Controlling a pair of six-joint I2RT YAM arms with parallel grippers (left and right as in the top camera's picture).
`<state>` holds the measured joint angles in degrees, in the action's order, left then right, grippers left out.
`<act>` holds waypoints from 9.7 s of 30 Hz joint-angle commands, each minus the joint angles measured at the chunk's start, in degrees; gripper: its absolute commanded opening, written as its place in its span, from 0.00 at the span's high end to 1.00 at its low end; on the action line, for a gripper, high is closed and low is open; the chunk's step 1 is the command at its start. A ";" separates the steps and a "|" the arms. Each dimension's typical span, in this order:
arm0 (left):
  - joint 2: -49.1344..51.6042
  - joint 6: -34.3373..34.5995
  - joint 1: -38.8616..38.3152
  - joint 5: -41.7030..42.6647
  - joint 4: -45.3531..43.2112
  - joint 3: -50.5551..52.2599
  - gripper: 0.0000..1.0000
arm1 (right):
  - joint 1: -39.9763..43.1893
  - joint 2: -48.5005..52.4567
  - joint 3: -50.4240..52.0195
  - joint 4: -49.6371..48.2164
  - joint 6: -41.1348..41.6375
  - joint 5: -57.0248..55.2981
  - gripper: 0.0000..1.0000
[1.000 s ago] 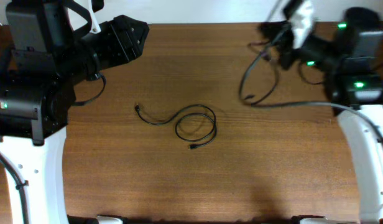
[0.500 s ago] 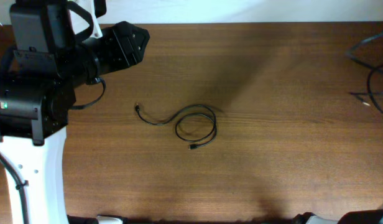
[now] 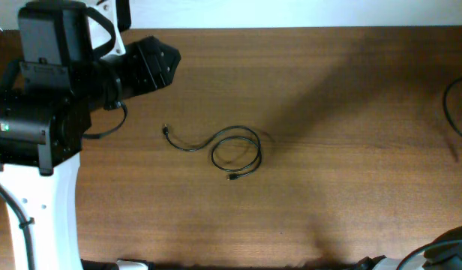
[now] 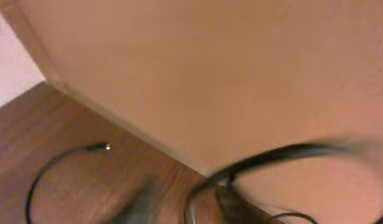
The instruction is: Untangle cables
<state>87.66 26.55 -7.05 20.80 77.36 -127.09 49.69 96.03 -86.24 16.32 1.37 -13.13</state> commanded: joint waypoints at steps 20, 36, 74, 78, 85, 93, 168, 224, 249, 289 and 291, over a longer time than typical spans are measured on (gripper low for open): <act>-0.57 -3.98 0.20 3.91 0.33 -0.96 0.36 | -1.46 1.20 -0.44 28.30 27.52 30.64 0.02; -3.02 -10.73 2.86 4.92 1.20 -0.96 0.18 | -33.70 1.20 -0.20 42.10 -10.45 38.16 0.00; -5.18 -16.17 3.21 -5.64 8.35 -0.96 0.01 | -84.76 3.04 21.94 18.14 62.82 23.50 0.21; -5.20 -16.17 3.21 -5.64 9.07 -0.96 0.01 | -87.12 3.19 21.97 15.74 66.82 19.85 0.36; -5.20 -16.17 3.21 -5.64 9.09 -0.96 0.01 | -87.60 6.03 21.97 15.69 71.21 20.15 0.24; -5.35 -16.17 3.21 -5.64 9.33 -0.96 0.01 | -87.52 10.27 21.97 11.13 71.60 16.06 0.49; -12.96 -26.38 3.21 -10.56 -2.38 -0.96 0.01 | -1.44 -24.15 -5.81 1.70 17.64 70.69 0.01; -56.65 -23.34 1.79 -8.31 -32.65 55.80 0.01 | -29.20 -62.40 18.69 48.00 -1.14 31.71 0.01; -64.26 -23.58 1.84 -20.76 -80.91 94.29 0.01 | -29.20 -62.40 18.69 51.21 -1.14 31.71 0.01; -87.38 -23.63 11.23 -30.88 -73.46 126.57 0.01 | -29.20 -62.40 18.69 51.21 -1.14 31.71 0.01; -87.38 -27.04 11.23 -28.94 -73.37 126.57 0.01 | -29.20 -62.40 18.69 51.21 -1.14 31.71 0.01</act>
<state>0.69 2.81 3.84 -9.52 3.62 -0.62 20.93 33.78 -67.59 67.55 0.19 18.06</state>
